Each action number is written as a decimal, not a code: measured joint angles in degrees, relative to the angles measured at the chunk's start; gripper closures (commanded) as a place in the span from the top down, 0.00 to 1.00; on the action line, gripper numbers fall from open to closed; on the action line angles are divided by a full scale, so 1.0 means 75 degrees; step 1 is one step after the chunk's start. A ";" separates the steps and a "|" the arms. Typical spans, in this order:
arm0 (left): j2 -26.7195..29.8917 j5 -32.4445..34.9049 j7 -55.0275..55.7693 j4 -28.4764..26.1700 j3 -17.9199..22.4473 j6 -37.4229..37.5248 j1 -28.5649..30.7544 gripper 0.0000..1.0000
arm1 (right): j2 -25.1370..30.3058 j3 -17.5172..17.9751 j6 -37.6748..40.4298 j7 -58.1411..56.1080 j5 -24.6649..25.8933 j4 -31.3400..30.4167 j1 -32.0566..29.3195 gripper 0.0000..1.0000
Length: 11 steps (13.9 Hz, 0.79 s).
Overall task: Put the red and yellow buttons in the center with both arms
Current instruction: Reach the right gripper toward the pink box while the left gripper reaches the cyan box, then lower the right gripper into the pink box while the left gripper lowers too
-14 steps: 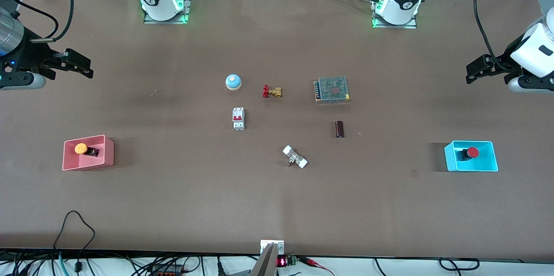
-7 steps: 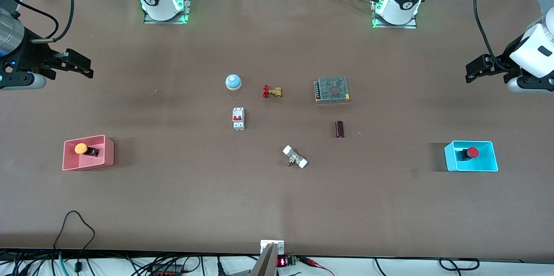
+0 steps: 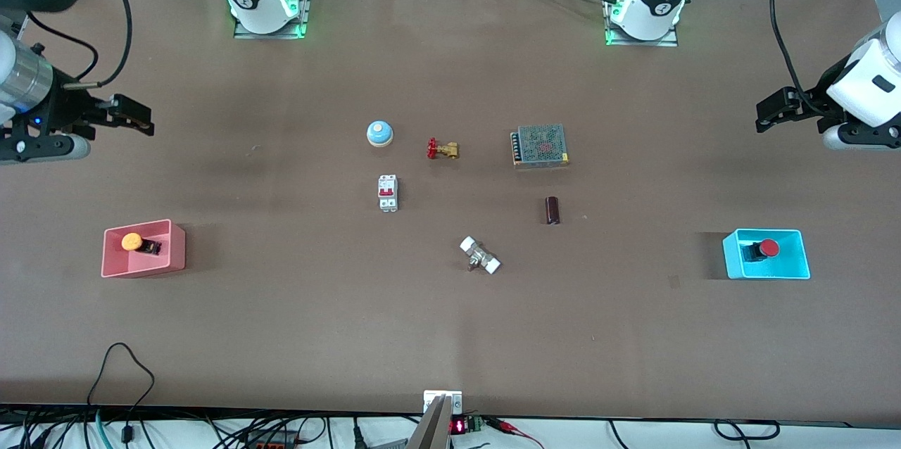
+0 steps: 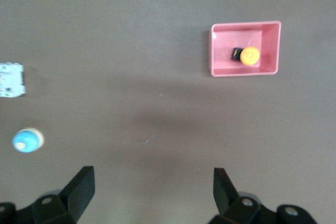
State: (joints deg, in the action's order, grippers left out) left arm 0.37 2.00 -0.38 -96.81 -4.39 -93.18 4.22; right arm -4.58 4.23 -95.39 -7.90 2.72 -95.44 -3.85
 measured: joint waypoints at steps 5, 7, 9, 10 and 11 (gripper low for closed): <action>-0.0155 -0.0001 0.0000 0.0018 -0.0006 0.0042 -0.0001 1.00 | -0.0739 -0.0043 -0.1197 -0.0823 0.0406 -0.0305 -0.0757 1.00; -0.0552 -0.0001 0.0000 0.0125 -0.0004 0.0073 0.0005 1.00 | -0.1175 -0.0049 -0.1895 -0.1186 0.0669 -0.0313 -0.0997 1.00; -0.1273 0.0002 0.0000 0.0439 0.0012 0.0055 0.0121 1.00 | -0.1590 -0.0055 -0.2585 -0.1531 0.0727 -0.0325 -0.1206 1.00; -0.1749 0.0004 0.0000 0.0706 0.0023 0.0012 0.0286 1.00 | -0.1790 -0.0059 -0.2924 -0.1668 0.0729 -0.0329 -0.1301 1.00; -0.2245 0.0007 -0.0004 0.0986 0.0037 -0.0064 0.0500 1.00 | -0.1982 -0.0060 -0.3265 -0.1762 0.0730 -0.0334 -0.1380 1.00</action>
State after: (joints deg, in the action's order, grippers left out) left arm -16.47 2.05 -0.41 -89.41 -4.11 -93.66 7.97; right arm -19.45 3.77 -119.87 -21.11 8.20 -97.94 -14.20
